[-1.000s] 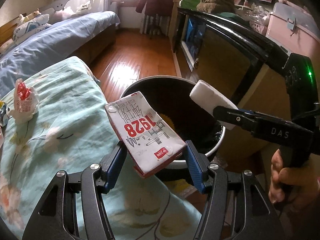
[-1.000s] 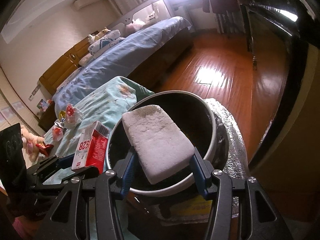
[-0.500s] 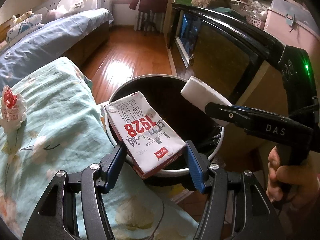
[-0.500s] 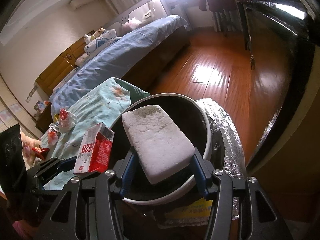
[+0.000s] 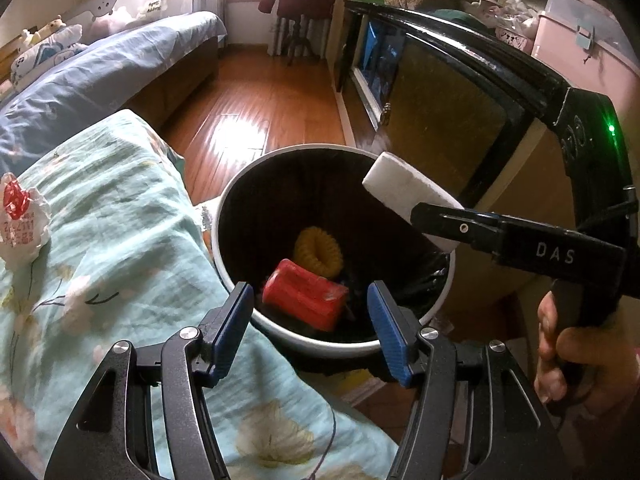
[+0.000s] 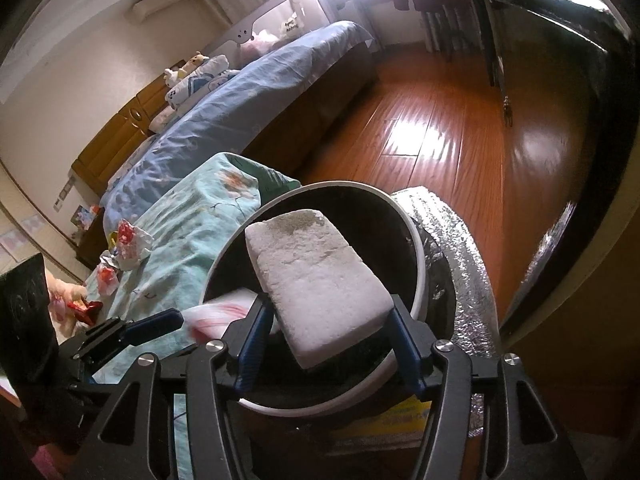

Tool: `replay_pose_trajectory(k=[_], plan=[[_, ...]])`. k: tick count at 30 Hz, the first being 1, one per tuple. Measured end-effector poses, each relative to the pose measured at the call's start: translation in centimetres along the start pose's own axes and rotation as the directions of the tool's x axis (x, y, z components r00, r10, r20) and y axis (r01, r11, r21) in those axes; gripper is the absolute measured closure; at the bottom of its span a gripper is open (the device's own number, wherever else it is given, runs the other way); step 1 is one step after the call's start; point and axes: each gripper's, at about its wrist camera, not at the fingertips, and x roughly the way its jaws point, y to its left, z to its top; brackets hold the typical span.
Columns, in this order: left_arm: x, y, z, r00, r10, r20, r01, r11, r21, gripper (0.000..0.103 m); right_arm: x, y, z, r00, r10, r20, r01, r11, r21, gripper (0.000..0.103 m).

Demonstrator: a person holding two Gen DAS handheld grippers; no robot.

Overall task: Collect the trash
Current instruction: 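Open the left tool to drop the carton while the right drops the foam block, then move both open tools back over the table toward the bag and tissue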

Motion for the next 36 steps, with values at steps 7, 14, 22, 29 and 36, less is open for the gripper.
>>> replay_pose_trajectory(k=[7,14,22,29,36], plan=[[-0.7,0.6,-0.7,1.0,0.015,0.011,-0.014,1.0,-0.022,0.035,-0.2,0.7,0.0,1.0,0.014,0.007,-0.014,1.0,-0.005,0.031],[-2.5,2.6,-2.5,0.999,0.036,0.037,-0.033,0.995,-0.094,0.032,-0.4,1.5,-0.3,1.0,0.026,0.011,-0.026,1.0,-0.009,0.029],[-4.6,6.5,-5.5,0.995,0.082,0.051,-0.069,0.973,-0.221,0.032,-0.2,4.0,-1.3,0.998,0.062,0.005,-0.062,0.998,-0.025,0.028],[-7.3,10.0,-8.4,0.985,0.154,0.072,-0.123,0.939,-0.32,0.032,0.5,7.4,-2.2,0.994,0.108,-0.008,-0.109,0.992,-0.062,0.025],[-10.2,13.6,-11.3,0.969,0.232,0.081,-0.181,0.897,-0.403,0.032,1.8,11.3,-3.6,0.987,0.158,-0.044,-0.161,0.981,-0.109,0.023]])
